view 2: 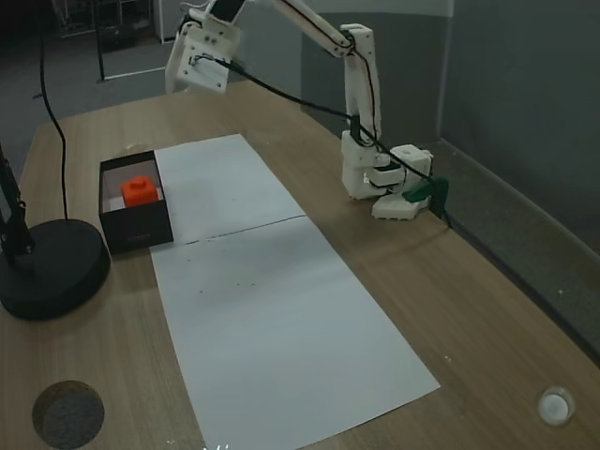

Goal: Grab a orange square and put it in the box.

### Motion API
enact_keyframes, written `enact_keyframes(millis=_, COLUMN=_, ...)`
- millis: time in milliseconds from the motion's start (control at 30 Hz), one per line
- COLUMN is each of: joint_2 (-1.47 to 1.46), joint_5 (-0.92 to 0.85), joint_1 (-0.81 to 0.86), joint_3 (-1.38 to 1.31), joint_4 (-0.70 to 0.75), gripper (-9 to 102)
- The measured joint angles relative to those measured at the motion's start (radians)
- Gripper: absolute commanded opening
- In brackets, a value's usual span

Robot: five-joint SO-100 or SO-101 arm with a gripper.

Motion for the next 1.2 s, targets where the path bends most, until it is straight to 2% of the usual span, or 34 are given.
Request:
enact_keyframes(millis=167, joint_2=0.367, joint_5=0.0, joint_1=-0.206, joint_3=0.325, joint_4=0.0, gripper=5)
enact_keyframes(millis=267, joint_2=0.566, joint_5=0.0, joint_1=-0.273, joint_3=0.469, joint_4=-0.018, gripper=5)
enact_keyframes(millis=667, joint_2=1.193, joint_5=-0.003, joint_1=-0.281, joint_3=1.029, joint_4=-0.172, gripper=3)
enact_keyframes(millis=800, joint_2=1.333, joint_5=-0.003, joint_1=-0.278, joint_3=1.124, joint_4=-0.181, gripper=0)
enact_keyframes(millis=1200, joint_2=1.6, joint_5=-0.003, joint_1=-0.258, joint_3=1.282, joint_4=-0.21, gripper=-1)
